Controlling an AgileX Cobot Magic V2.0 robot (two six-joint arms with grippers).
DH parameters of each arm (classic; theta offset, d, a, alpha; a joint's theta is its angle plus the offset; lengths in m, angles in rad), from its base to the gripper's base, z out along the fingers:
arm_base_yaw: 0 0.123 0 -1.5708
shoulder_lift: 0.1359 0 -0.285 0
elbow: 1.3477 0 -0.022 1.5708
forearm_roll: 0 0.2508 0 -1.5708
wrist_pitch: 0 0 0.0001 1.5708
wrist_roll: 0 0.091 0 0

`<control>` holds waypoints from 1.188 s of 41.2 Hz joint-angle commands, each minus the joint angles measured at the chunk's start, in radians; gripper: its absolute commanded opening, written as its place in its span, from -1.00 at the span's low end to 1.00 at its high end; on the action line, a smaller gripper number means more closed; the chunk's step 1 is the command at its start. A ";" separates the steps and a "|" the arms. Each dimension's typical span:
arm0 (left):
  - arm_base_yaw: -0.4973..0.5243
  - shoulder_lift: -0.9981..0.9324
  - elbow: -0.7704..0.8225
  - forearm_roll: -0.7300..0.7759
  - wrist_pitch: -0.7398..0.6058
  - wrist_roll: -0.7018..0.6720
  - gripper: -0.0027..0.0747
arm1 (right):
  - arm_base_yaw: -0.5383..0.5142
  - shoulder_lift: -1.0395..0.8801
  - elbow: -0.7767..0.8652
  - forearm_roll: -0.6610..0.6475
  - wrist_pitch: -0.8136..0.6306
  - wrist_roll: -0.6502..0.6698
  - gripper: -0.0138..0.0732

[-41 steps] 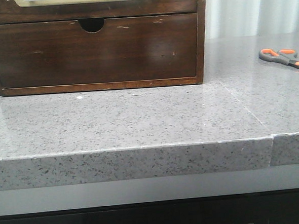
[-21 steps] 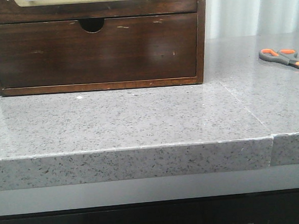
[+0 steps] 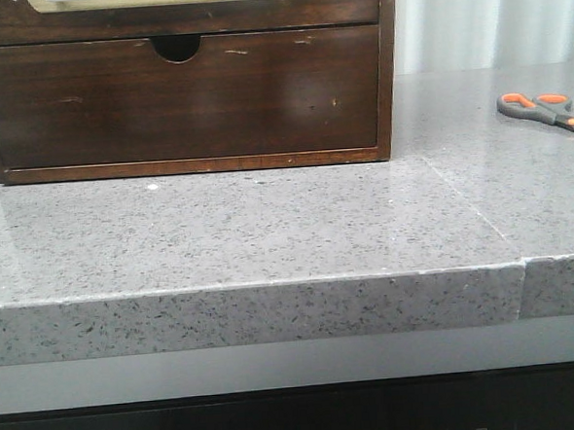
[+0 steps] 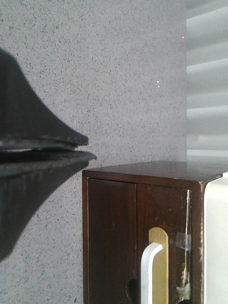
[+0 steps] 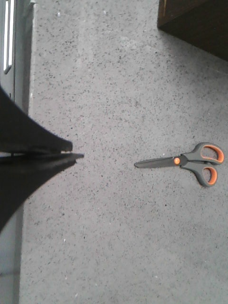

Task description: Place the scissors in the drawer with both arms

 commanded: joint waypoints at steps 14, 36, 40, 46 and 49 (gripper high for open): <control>0.002 0.011 -0.026 -0.008 -0.069 -0.008 0.39 | 0.003 0.008 -0.034 -0.013 -0.057 -0.026 0.58; 0.002 0.082 -0.026 -0.418 -0.115 -0.006 0.39 | 0.003 0.008 -0.034 -0.013 -0.081 -0.026 0.58; 0.002 0.144 -0.026 -0.583 -0.115 0.005 0.39 | 0.003 0.008 -0.034 -0.013 -0.081 -0.026 0.58; 0.002 0.265 -0.026 -0.881 -0.115 0.145 0.39 | 0.003 0.008 -0.034 -0.013 -0.081 -0.026 0.58; 0.002 0.321 -0.026 -1.031 -0.109 0.257 0.39 | 0.003 0.008 -0.034 -0.013 -0.081 -0.026 0.58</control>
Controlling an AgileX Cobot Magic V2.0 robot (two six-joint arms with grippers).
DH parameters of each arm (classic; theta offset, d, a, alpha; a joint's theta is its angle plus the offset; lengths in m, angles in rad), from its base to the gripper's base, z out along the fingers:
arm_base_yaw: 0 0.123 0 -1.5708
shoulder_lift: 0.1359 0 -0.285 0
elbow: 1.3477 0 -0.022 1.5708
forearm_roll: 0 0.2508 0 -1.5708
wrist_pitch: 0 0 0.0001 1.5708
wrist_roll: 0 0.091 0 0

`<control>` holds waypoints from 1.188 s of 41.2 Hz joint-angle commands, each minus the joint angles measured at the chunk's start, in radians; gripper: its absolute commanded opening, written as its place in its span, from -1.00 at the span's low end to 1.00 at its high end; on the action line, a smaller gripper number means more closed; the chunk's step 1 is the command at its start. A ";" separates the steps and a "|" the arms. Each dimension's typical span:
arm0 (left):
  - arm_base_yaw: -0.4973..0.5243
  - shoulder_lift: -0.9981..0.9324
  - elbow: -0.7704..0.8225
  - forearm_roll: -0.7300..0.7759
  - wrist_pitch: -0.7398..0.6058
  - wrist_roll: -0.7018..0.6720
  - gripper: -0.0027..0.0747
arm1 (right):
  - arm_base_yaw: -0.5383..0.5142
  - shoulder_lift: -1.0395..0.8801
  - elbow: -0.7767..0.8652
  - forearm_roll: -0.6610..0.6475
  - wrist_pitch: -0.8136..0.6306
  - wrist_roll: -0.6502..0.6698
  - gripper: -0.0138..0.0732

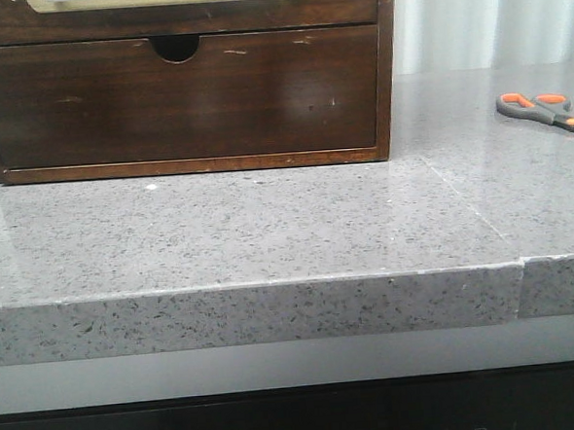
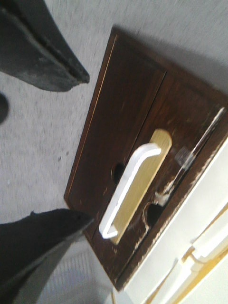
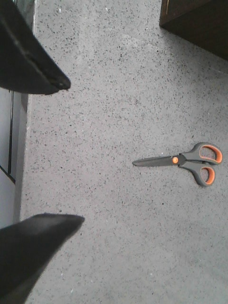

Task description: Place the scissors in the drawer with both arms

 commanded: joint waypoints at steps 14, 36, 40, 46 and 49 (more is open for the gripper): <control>0.002 0.319 -0.030 -0.778 0.066 0.497 0.39 | 0.003 0.008 -0.034 -0.010 -0.072 -0.008 0.58; 0.002 0.599 -0.122 -0.991 0.290 0.652 0.39 | 0.003 0.008 -0.034 -0.010 -0.072 -0.008 0.58; 0.002 0.627 -0.150 -0.991 0.291 0.652 0.39 | 0.003 0.008 -0.034 -0.010 -0.072 -0.008 0.58; 0.002 0.657 -0.186 -0.991 0.295 0.652 0.39 | 0.003 0.008 -0.034 -0.010 -0.072 -0.008 0.58; 0.002 0.671 -0.199 -0.991 0.295 0.652 0.39 | 0.003 0.008 -0.034 -0.010 -0.072 -0.008 0.58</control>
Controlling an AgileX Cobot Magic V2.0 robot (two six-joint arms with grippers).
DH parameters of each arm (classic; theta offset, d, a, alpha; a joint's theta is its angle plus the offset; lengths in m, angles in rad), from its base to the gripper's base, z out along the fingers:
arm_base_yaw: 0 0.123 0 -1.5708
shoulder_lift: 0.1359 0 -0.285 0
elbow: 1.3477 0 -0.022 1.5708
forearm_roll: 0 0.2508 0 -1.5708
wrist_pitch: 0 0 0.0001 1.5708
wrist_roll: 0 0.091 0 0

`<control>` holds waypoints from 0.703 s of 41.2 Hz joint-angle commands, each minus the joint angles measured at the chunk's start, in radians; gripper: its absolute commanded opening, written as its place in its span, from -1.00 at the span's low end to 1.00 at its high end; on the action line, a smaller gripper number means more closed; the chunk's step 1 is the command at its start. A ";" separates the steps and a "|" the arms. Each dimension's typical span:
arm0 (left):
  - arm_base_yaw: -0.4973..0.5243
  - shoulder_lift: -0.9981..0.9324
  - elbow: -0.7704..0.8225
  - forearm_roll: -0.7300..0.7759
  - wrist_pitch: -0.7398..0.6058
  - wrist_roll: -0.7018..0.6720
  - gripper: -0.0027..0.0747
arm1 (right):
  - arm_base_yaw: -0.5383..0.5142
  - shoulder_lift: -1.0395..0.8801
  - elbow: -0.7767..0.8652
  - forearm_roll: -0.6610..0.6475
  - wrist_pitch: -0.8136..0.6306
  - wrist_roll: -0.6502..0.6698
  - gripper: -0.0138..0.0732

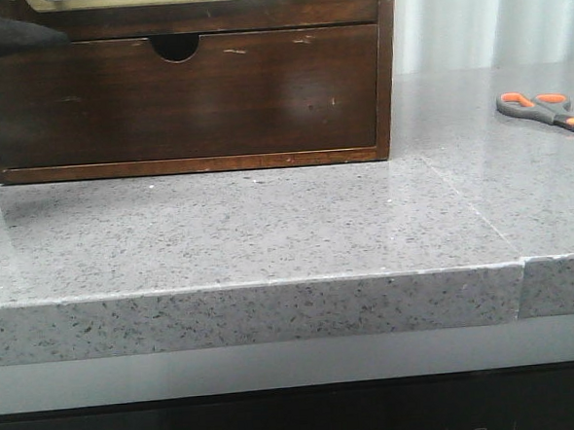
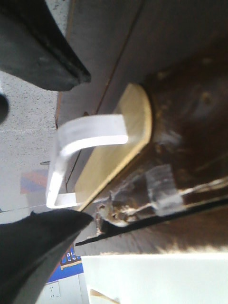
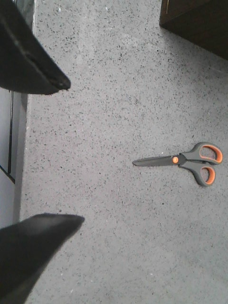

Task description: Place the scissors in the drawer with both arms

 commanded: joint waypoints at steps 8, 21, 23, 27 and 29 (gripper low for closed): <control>0.002 0.029 -0.069 -0.089 0.070 0.006 0.29 | 0.003 0.008 -0.034 -0.010 -0.072 -0.008 0.58; 0.002 0.044 -0.072 -0.089 0.068 0.006 -0.55 | 0.003 0.008 -0.034 -0.010 -0.072 -0.008 0.58; 0.002 0.044 -0.072 -0.089 0.081 0.006 -0.64 | 0.003 0.008 -0.034 -0.010 -0.072 -0.008 0.58; 0.002 0.044 -0.072 -0.089 0.126 0.036 -0.69 | 0.003 0.008 -0.034 -0.010 -0.072 -0.008 0.58; 0.002 0.044 -0.072 -0.089 0.141 0.040 -0.69 | 0.003 0.008 -0.034 -0.010 -0.072 -0.008 0.58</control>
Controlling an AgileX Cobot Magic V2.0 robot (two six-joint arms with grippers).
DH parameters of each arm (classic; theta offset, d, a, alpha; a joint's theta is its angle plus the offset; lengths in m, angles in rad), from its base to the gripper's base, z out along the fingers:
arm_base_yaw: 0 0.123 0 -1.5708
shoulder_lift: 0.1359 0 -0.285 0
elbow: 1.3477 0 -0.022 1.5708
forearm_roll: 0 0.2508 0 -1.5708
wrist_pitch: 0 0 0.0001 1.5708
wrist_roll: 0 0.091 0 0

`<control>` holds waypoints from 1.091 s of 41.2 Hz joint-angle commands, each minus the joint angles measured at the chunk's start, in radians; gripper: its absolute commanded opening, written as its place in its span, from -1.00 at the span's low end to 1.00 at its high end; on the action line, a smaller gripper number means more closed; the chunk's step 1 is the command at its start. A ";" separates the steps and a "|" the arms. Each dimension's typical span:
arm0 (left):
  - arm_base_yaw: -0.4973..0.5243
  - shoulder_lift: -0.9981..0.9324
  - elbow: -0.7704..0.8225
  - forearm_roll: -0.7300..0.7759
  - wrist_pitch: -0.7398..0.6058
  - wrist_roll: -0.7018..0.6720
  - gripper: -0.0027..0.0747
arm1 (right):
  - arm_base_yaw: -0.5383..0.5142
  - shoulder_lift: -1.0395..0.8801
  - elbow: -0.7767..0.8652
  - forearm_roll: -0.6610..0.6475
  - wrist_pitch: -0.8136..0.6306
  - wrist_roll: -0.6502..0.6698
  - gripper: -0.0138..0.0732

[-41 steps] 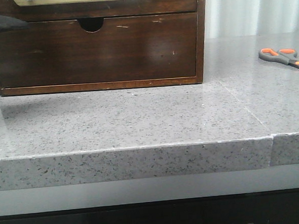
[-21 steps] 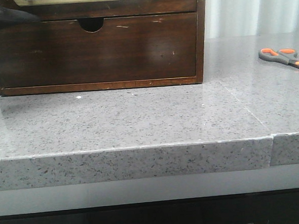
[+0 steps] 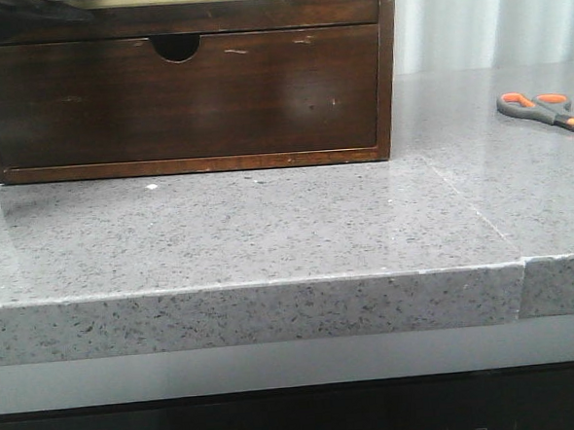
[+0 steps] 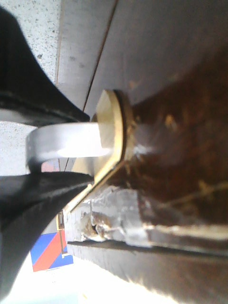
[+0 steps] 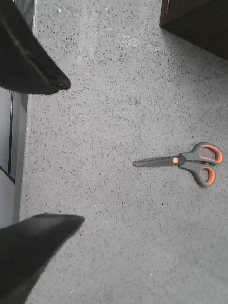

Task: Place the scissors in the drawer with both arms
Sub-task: 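Pull the drawer open toward the robot with the left gripper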

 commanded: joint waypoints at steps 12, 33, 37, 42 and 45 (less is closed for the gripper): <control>0.000 -0.165 0.100 -0.068 0.155 0.084 -0.69 | 0.003 0.008 -0.034 -0.010 -0.072 -0.008 0.58; 0.000 -0.610 0.456 -0.066 0.171 0.082 -0.69 | 0.003 0.008 -0.034 -0.010 -0.072 -0.008 0.58; 0.000 -0.636 0.478 -0.066 0.146 0.082 -0.68 | 0.003 0.008 -0.034 -0.010 -0.072 -0.008 0.58; 0.000 -0.641 0.478 -0.061 0.134 0.082 -0.49 | 0.003 0.008 -0.034 -0.010 -0.072 -0.008 0.58; 0.000 -0.641 0.478 -0.060 0.134 0.082 -0.18 | 0.003 0.008 -0.034 -0.010 -0.072 -0.008 0.58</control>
